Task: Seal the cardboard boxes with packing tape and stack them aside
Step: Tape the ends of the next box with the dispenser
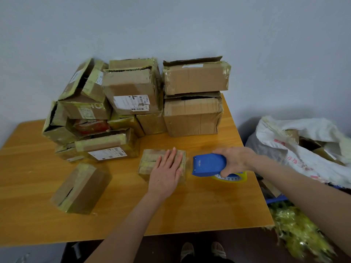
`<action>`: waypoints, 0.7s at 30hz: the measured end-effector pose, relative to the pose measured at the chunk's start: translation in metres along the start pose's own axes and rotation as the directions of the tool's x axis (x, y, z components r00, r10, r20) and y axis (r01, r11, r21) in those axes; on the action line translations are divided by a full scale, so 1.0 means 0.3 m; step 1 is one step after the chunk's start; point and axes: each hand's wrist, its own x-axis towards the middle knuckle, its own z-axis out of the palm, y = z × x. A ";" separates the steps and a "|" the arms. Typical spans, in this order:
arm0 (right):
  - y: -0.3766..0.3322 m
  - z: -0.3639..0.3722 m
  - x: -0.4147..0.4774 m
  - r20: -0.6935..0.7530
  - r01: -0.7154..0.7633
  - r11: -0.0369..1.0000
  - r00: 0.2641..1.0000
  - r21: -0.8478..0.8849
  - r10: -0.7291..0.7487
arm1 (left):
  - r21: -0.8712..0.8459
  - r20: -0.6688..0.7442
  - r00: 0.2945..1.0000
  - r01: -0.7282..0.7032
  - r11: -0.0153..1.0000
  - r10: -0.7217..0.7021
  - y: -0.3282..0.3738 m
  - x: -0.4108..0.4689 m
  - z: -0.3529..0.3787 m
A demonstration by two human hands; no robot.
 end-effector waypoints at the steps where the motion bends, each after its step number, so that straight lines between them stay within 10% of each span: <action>1: -0.023 0.003 0.019 0.001 0.000 0.999 1.000 -0.035 0.000 | -0.003 0.006 1.000 0.001 1.000 -0.001 0.002 -0.002 -0.001; 13: -0.097 -0.067 0.081 0.136 -0.045 0.998 0.990 0.043 0.039 | -0.013 0.027 1.000 -0.003 1.000 0.004 -0.004 0.003 -0.013; 18: -0.068 -0.050 0.040 0.013 -0.175 0.984 0.984 0.006 0.175 | 0.012 0.095 0.995 -0.012 1.000 0.011 -0.002 -0.012 -0.022; 21: -0.046 -0.036 0.019 -0.076 -0.146 0.954 0.982 0.262 0.171 | -0.034 0.111 0.994 0.007 0.999 -0.003 0.003 0.001 -0.045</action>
